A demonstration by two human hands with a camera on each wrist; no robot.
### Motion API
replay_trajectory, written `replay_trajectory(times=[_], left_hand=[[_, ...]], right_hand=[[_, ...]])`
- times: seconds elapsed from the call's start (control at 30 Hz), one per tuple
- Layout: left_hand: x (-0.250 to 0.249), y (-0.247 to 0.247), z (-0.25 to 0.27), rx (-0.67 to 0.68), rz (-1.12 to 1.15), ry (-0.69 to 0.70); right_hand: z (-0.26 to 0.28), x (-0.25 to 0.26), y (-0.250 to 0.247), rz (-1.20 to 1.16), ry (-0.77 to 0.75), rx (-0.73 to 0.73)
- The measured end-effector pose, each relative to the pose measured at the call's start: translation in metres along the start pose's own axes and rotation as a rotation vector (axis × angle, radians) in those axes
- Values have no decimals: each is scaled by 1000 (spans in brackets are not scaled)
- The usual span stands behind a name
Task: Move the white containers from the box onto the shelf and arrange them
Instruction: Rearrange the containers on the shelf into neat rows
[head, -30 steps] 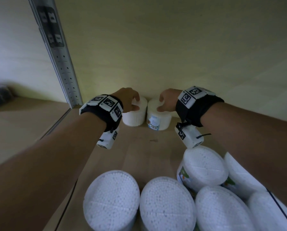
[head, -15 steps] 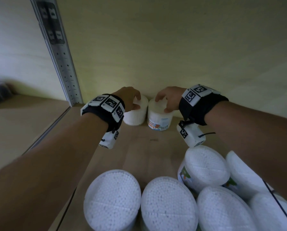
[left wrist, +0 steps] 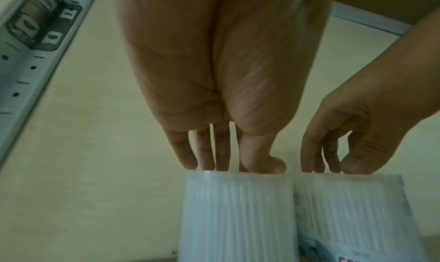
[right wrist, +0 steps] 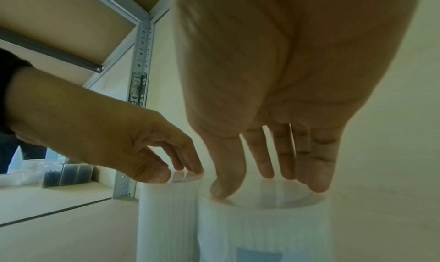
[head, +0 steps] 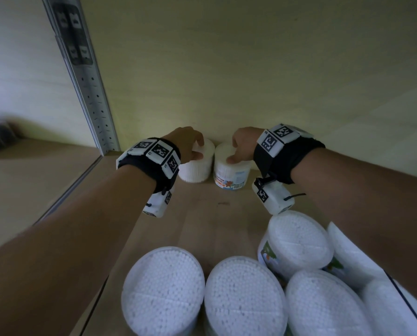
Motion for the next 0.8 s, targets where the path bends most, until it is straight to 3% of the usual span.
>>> replay_trajectory(times=[0.8], left_hand=[[1, 2, -4, -7, -8, 21]], right_hand=[[-1, 10, 2, 155, -97, 46]])
Point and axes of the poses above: each hand's wrist, its own z-axis away from the middle knuckle, its own y-axis out of the palm, x = y × z, the point moved 10 cm from there along -z, towards the middle knuckle, and after that the axes turned 10 degrees about x, right-handed, at the moved point
